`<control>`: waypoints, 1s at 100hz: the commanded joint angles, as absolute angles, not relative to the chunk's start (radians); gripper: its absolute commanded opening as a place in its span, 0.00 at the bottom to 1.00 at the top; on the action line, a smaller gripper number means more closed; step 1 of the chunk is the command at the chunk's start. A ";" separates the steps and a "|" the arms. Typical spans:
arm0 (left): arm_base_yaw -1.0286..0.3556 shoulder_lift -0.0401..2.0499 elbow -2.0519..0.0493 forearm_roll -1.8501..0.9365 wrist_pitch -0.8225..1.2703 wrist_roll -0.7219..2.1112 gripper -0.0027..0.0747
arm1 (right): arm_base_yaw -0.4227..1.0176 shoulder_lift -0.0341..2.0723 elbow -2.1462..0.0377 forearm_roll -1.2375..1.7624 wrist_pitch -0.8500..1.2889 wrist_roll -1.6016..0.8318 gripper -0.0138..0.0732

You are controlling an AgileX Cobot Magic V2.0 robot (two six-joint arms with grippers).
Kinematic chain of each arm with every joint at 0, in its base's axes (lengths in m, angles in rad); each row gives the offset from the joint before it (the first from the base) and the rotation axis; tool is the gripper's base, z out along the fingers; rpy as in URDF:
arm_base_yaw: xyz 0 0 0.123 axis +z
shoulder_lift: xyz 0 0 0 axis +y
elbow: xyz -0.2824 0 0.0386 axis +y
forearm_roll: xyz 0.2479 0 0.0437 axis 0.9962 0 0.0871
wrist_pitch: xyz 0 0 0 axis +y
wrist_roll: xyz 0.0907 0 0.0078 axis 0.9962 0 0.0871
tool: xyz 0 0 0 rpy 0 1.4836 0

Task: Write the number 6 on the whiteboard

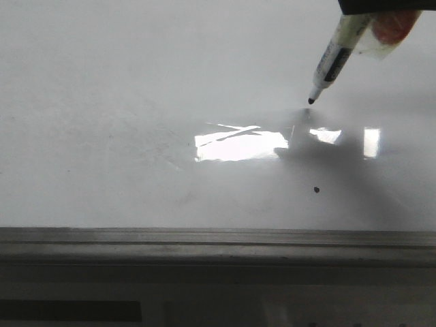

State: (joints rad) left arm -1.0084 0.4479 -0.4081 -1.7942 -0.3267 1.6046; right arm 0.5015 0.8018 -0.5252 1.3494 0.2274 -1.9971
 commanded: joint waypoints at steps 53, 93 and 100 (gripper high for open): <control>-1.007 0.458 -0.434 -1.774 -0.263 1.606 0.01 | 0.502 0.801 -0.567 1.546 0.249 -2.008 0.11; -1.007 0.458 -0.432 -1.801 -0.217 1.606 0.01 | 0.502 0.742 -0.567 1.546 0.250 -2.008 0.11; -1.007 0.458 -0.432 -1.801 -0.217 1.606 0.01 | 0.502 0.732 -0.567 1.546 0.250 -2.008 0.11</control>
State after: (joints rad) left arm -1.0084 0.4479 -0.4064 -1.8126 -0.2486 1.6060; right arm 0.5015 0.7507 -0.5299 1.5189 0.2437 -1.9993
